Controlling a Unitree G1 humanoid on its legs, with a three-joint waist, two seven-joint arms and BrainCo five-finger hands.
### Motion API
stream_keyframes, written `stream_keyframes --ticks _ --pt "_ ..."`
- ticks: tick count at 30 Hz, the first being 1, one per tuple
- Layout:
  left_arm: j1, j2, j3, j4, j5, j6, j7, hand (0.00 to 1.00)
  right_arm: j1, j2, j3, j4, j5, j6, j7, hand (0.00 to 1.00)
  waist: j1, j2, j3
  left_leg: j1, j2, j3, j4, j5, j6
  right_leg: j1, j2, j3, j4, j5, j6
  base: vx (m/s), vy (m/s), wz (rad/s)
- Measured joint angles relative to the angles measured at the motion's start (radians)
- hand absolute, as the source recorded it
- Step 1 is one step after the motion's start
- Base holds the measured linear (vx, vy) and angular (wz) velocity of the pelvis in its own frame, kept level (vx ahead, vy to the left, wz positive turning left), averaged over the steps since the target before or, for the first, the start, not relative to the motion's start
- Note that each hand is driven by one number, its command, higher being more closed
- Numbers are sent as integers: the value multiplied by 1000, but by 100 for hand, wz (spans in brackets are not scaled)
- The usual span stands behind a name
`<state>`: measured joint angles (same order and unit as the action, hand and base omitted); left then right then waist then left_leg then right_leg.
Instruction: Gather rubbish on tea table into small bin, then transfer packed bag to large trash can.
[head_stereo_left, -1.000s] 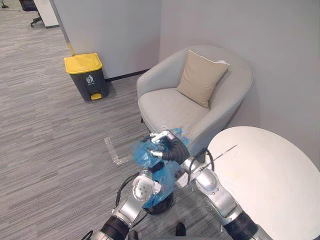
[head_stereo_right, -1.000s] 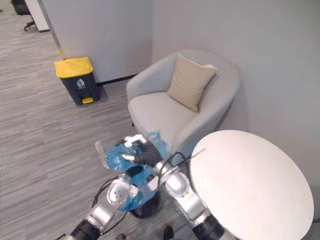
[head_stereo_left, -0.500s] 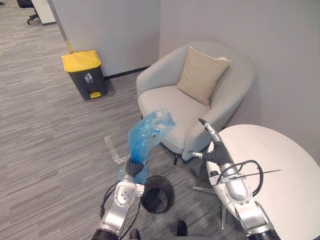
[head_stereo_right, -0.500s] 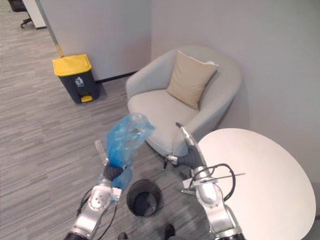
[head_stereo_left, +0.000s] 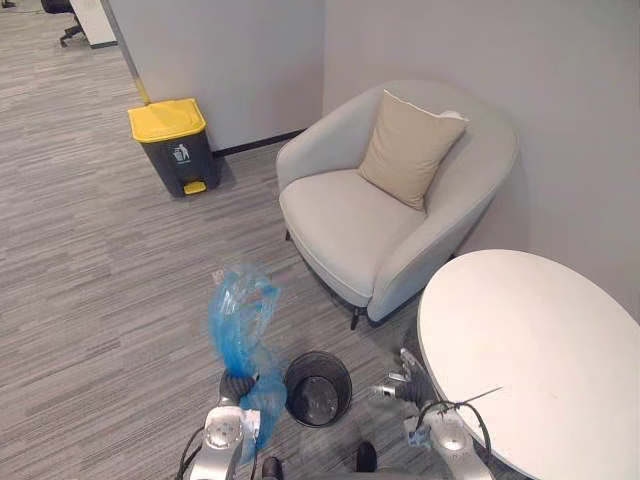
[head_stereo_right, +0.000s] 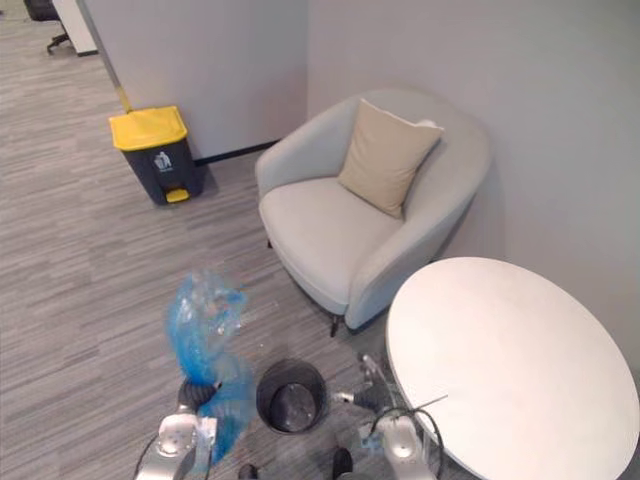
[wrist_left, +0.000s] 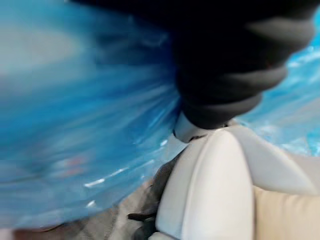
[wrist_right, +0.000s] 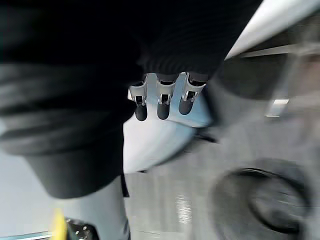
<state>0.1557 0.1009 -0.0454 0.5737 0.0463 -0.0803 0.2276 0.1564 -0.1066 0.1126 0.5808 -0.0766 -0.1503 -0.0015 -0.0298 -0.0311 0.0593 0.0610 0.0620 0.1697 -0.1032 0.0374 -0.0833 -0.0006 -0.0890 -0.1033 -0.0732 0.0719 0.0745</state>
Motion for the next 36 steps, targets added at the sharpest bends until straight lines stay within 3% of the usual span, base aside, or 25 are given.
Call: stream_keyframes --ticks 5,10,13,14,15,17,19,22,24,26,27,29,31,33,34,35,36 --pt "45 -20 44 9 -24 0 -17 100 2 -3 -39 81 -1 13 -13 0 15 13 13 6 -3 38 8 -10 3 -30 -1 41 39 -6 4 -33 16 -24" --pt "53 -21 70 8 -53 0 -15 100 0 3 -41 106 -1 24 -31 0 21 2 28 -44 -9 28 100 -44 14 -101 -21 45 185 -67 9 -52 7 4" --pt "51 -22 69 -9 -70 0 -15 100 -1 13 -41 106 0 24 -45 0 31 -2 29 -94 -5 -6 148 -66 28 -100 -31 26 195 -68 29 -73 11 39" --pt "46 -26 68 -14 -71 0 -15 100 0 19 -41 107 1 24 -49 0 24 11 46 -102 1 -36 159 -56 30 -117 -28 49 333 -151 24 -52 -1 91" --pt "43 -26 69 -18 -71 -1 -15 100 6 22 -40 115 1 25 -49 0 27 4 42 -101 -6 -66 158 -50 26 -112 -24 71 414 -208 31 4 -30 100" --pt "54 -21 70 -45 -72 -2 -14 100 0 25 -40 125 1 24 -50 0 40 -19 31 -103 -23 -97 159 -41 17 -81 -24 112 371 -243 30 -42 -77 58" --pt "53 -24 68 -51 -75 -2 -14 100 -38 22 -40 142 1 24 -59 0 64 2 31 -139 -9 -122 162 -30 -1 -69 0 92 304 -228 5 -100 -78 38" --pt "29 -51 62 -54 -91 -2 -15 100 -86 17 -44 138 2 23 -80 0 61 57 80 -222 21 -216 156 25 -30 -71 37 -5 233 -172 -24 -133 -96 76" --pt "24 -68 58 -59 -91 -1 -15 100 -87 20 -51 139 2 26 -85 0 61 76 99 -238 36 -217 138 29 -35 -70 44 -60 239 -153 -42 -97 -57 76" --pt "28 -79 57 -83 -91 0 -15 100 -79 39 -70 135 1 30 -91 0 59 59 104 -229 43 -144 87 -11 23 -76 7 -119 224 -137 -68 -139 -18 94" --pt "13 -78 44 -102 -90 0 -18 100 -79 49 -82 120 2 35 -100 0 59 31 121 -286 47 -35 258 -17 42 -93 -42 -166 237 -133 -72 -92 23 77" --pt "16 -86 24 -115 -90 -1 -22 100 -72 47 -95 85 10 40 -104 0 45 13 130 -295 52 22 440 -40 45 -92 -77 -211 241 -130 -66 -99 18 89" --pt "15 -92 16 -111 -90 -1 -37 100 -65 46 -105 81 10 40 -112 0 34 27 121 -255 77 68 492 -131 46 -85 -90 -264 221 -121 -52 -98 113 86" --pt "-5 -93 3 -100 -91 -1 -39 100 -56 46 -112 103 9 42 -122 0 26 52 106 -200 106 155 418 -195 31 -84 -93 -318 203 -99 -19 -53 239 88" --pt "-13 -89 -12 -84 -91 0 -39 100 -57 51 -118 113 9 47 -125 0 26 44 106 -191 90 166 360 -194 12 -77 -94 -332 190 -88 -4 -30 242 80" --pt "-22 -59 -28 -62 -90 1 -39 100 -52 81 -122 115 9 54 -126 0 34 10 97 -172 44 147 295 -158 27 -61 -109 -333 142 -61 5 -12 187 54" --pt "-15 -44 -34 -53 -90 1 -39 100 -47 95 -121 115 9 55 -127 0 33 8 95 -161 26 144 268 -142 31 -53 -117 -332 124 -56 10 -1 170 55"
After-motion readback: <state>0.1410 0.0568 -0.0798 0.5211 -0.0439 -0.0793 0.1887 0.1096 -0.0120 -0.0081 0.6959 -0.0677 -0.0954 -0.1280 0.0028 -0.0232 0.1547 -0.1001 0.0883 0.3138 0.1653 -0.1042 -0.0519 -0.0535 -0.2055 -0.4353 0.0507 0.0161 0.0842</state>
